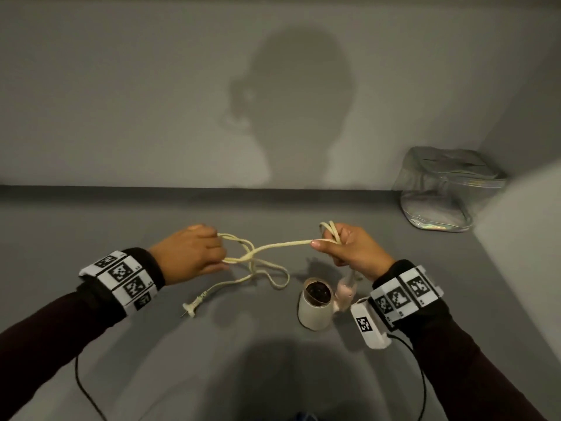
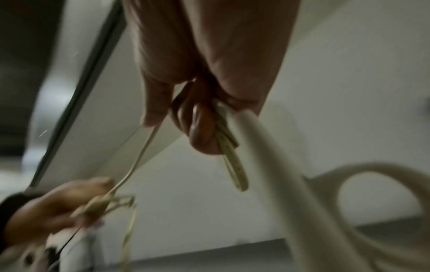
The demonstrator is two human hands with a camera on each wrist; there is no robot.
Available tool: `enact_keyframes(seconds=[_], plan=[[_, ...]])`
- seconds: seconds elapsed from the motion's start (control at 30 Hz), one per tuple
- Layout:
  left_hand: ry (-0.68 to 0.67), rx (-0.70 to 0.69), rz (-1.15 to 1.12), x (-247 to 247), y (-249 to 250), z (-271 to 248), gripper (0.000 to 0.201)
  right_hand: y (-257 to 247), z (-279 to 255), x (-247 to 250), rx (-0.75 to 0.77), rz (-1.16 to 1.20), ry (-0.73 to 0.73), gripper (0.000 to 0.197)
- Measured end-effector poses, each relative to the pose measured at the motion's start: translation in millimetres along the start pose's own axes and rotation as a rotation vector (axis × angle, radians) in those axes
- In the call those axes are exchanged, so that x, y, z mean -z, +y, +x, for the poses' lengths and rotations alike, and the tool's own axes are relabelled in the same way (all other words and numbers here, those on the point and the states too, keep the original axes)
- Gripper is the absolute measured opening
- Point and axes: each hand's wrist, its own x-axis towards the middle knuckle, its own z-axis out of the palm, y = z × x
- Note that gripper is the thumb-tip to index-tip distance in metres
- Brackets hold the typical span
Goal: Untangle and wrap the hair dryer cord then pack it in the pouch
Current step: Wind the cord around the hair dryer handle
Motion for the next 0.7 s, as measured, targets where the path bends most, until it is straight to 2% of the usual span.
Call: enact_keyframes(seconds=[0.07,0.13,0.17,0.2,0.27,0.3,0.33,0.4,0.47,0.53,0.6,0.63,0.7], plan=[[0.061,0.181,-0.087,4,-7,-4,0.048,-1,2,-7,0.007,-0.064,0.036,0.027],[0.221,0.388,-0.240,14,-6,2,0.040,-3,5,-9,0.015,-0.040,0.109,0.034],[0.319,0.446,-0.283,20,-2,5,0.035,-4,6,-9,0.015,-0.016,0.143,0.038],[0.397,0.458,-0.304,25,3,7,0.029,-5,6,-8,0.013,0.012,0.172,0.041],[0.446,0.421,-0.270,32,12,7,0.020,-7,6,-5,0.006,0.069,0.228,0.044],[0.454,0.453,-0.266,33,15,5,0.018,-7,6,-5,0.000,0.089,0.259,0.044],[0.476,0.553,-0.298,35,17,4,0.017,-7,5,-5,-0.008,0.107,0.289,0.043],[0.586,0.851,-0.519,35,14,3,0.014,-6,4,-5,-0.032,0.135,0.335,0.042],[0.694,1.005,-0.859,34,12,8,0.025,-6,4,-5,-0.053,0.148,0.338,0.041],[0.724,1.032,-1.238,37,17,19,0.030,-6,6,-5,-0.069,0.171,0.290,0.042],[0.736,0.997,-1.581,35,19,27,0.029,-6,8,-4,-0.090,0.256,0.186,0.043],[0.738,0.984,-1.667,33,16,27,0.027,-5,8,-4,-0.096,0.335,0.119,0.042],[0.741,1.004,-1.616,25,7,26,0.031,-3,7,-3,-0.091,0.522,-0.003,0.043]])
